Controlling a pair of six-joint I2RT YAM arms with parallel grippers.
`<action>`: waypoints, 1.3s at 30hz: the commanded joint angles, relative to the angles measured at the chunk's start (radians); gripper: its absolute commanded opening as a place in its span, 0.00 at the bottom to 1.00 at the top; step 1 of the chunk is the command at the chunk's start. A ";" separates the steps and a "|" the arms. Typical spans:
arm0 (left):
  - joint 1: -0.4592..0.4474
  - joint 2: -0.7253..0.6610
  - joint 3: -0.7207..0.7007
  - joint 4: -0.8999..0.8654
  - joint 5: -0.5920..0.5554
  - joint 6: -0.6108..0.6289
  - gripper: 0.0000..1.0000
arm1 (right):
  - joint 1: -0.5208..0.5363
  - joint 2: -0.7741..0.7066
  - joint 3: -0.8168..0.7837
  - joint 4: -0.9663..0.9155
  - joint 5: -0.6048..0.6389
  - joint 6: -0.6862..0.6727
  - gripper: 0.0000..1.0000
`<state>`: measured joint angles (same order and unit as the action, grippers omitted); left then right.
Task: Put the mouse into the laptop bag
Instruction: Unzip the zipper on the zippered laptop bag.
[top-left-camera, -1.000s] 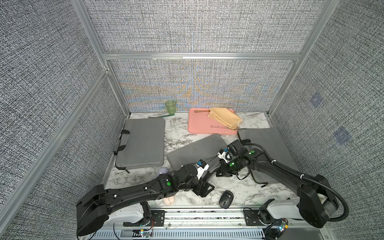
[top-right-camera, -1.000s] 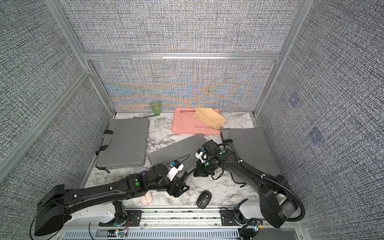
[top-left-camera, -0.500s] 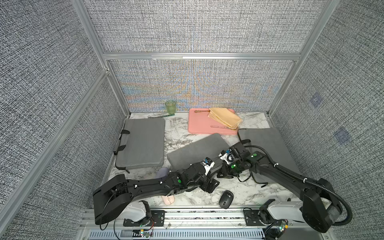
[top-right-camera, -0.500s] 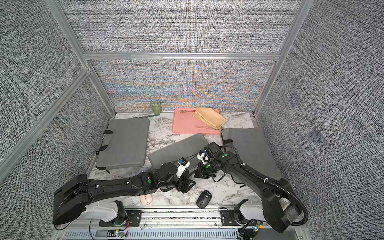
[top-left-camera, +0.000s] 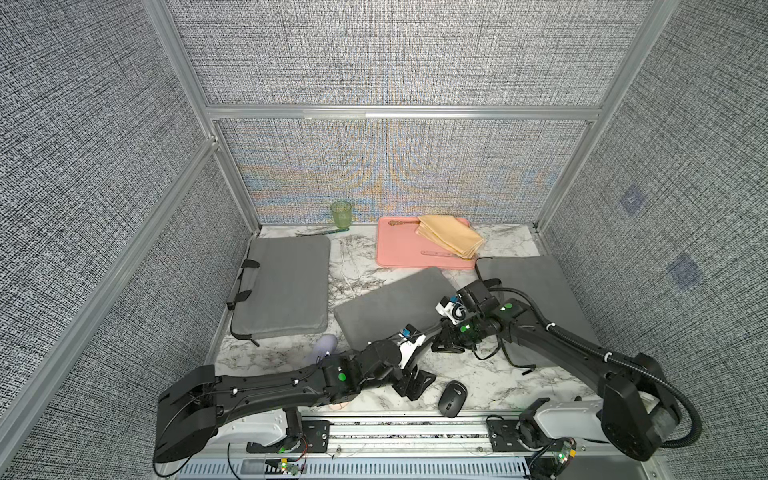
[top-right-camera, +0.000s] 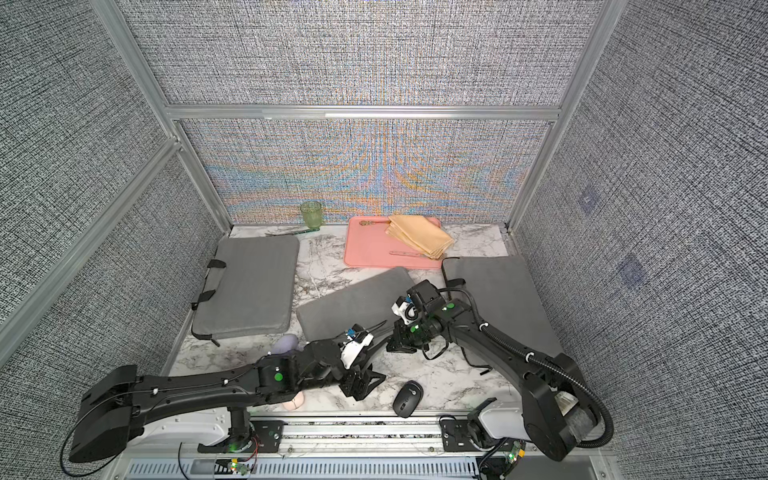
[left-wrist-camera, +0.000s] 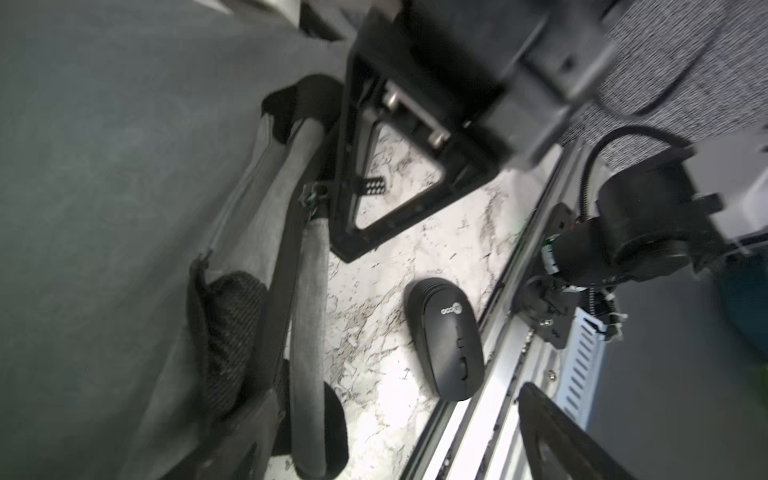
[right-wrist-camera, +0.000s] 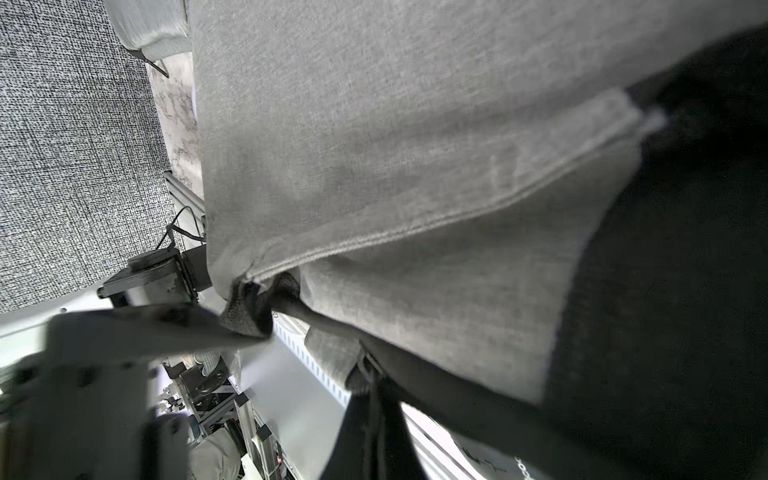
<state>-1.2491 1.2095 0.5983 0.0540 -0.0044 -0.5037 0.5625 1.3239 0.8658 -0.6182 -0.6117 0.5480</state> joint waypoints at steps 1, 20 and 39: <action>0.000 0.067 0.021 0.037 -0.044 0.026 0.90 | -0.001 -0.006 0.011 0.051 -0.043 0.007 0.00; 0.001 0.287 0.069 -0.002 -0.175 0.028 0.00 | -0.003 -0.084 -0.206 0.484 -0.020 0.181 0.00; -0.015 0.024 0.127 -0.233 -0.249 -0.090 1.00 | -0.025 -0.132 -0.184 0.230 0.313 0.096 0.00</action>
<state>-1.2694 1.2926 0.6975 -0.0036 -0.1226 -0.5049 0.5396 1.2076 0.6769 -0.3046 -0.4915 0.6853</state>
